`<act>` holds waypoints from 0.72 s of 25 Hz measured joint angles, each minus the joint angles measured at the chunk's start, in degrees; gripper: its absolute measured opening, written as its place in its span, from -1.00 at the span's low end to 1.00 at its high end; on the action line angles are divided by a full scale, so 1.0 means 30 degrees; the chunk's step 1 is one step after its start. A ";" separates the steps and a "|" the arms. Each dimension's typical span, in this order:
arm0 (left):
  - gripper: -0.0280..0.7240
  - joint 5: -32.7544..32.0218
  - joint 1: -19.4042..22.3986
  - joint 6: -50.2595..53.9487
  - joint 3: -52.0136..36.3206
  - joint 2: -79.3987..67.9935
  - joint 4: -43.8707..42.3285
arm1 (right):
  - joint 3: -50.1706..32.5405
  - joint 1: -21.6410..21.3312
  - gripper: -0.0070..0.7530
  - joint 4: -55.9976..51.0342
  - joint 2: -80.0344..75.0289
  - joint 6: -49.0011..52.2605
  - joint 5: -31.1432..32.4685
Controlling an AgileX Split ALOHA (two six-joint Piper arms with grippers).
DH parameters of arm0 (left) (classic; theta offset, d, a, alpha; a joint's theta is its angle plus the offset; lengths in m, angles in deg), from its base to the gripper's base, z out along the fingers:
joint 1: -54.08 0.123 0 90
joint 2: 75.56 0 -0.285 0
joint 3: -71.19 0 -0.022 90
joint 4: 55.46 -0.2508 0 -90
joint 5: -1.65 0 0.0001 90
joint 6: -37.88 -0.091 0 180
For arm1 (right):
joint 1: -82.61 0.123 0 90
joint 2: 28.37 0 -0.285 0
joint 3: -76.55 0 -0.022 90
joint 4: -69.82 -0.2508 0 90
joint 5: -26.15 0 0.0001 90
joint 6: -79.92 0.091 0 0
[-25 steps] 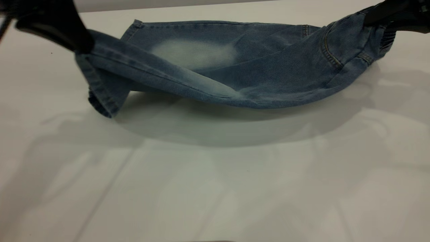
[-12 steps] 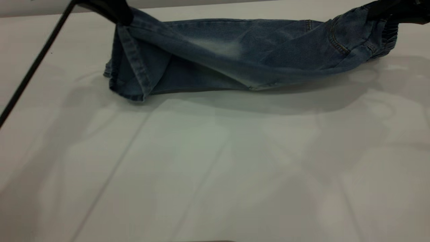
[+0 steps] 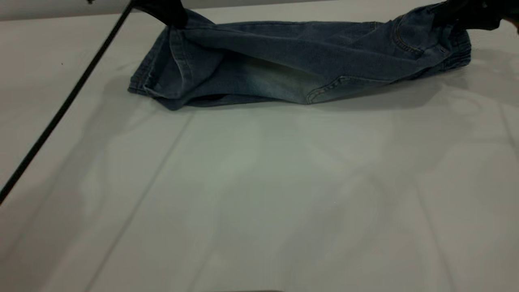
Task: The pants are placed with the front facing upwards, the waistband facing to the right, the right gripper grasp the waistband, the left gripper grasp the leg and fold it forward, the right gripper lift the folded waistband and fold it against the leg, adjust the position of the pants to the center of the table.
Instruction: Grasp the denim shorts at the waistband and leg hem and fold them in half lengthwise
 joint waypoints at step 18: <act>-0.79 0.1013 0.0000 -0.3376 0.4345 -0.3324 -0.0288 | 0.2644 0.0000 -0.86 0.0413 -0.2051 0.1898 0.0076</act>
